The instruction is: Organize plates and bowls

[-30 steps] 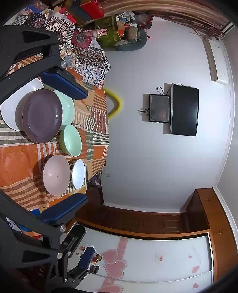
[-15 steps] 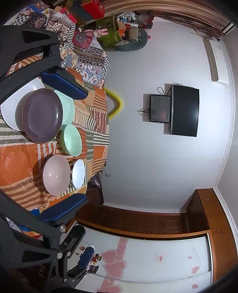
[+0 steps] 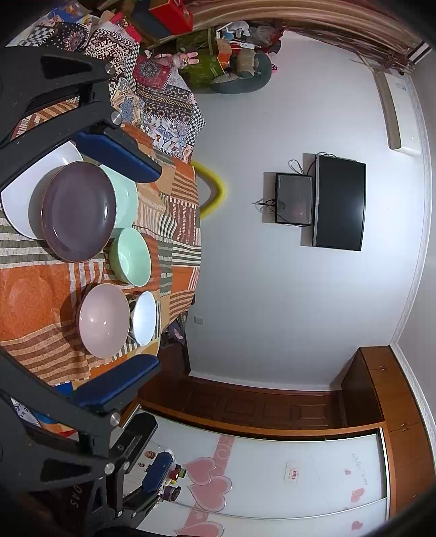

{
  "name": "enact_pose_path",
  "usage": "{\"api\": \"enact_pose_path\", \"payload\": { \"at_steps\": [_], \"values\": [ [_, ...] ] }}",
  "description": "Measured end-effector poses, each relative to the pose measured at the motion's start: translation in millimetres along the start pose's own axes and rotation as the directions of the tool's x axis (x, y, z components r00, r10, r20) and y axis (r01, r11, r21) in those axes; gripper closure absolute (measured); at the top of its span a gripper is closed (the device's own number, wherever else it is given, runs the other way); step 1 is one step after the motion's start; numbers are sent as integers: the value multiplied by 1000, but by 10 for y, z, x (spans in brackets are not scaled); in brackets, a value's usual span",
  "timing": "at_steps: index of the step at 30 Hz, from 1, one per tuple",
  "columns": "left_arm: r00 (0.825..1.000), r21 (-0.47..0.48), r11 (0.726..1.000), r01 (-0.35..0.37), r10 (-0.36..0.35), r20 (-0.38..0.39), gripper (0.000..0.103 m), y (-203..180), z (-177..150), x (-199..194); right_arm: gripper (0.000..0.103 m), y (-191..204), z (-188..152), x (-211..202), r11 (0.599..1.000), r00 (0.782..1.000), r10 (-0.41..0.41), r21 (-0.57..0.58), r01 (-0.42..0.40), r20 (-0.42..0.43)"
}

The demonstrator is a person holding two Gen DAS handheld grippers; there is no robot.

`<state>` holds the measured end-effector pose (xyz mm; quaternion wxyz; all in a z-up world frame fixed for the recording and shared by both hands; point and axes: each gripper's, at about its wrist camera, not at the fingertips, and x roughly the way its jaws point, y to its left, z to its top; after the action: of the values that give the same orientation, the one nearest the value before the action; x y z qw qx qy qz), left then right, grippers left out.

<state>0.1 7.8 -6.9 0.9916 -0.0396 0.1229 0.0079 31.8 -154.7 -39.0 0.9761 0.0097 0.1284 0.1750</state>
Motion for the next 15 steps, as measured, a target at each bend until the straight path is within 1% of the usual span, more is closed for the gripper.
{"api": "enact_pose_path", "payload": {
  "at_steps": [15],
  "values": [
    [1000, 2, 1000, -3, 3, -5, 0, -1, 6, 24, 0, 9, 0, -8, 1000, 1000, 3, 1, -3, -1]
  ]
}}
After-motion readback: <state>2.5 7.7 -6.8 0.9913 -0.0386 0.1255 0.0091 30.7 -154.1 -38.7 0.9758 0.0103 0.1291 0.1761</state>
